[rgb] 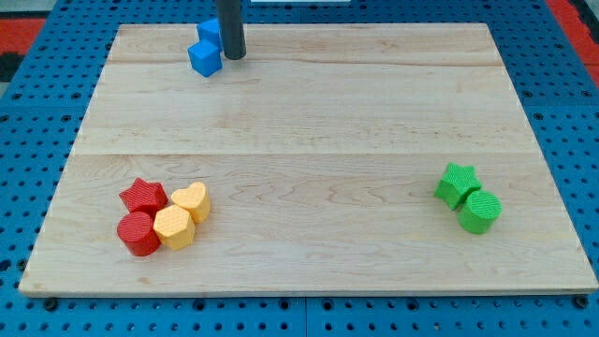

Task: Drag the blue cube diagonally bottom right to the blue triangle

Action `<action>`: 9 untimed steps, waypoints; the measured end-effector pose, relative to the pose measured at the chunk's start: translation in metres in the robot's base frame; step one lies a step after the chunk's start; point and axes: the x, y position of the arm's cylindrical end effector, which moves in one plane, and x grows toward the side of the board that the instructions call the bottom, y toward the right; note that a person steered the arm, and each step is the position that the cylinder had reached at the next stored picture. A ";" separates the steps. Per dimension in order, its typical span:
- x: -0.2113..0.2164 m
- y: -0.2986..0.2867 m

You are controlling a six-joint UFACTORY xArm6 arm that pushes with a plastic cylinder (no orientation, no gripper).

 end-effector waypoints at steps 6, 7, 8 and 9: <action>0.033 -0.099; 0.057 -0.031; 0.075 0.017; 0.130 0.037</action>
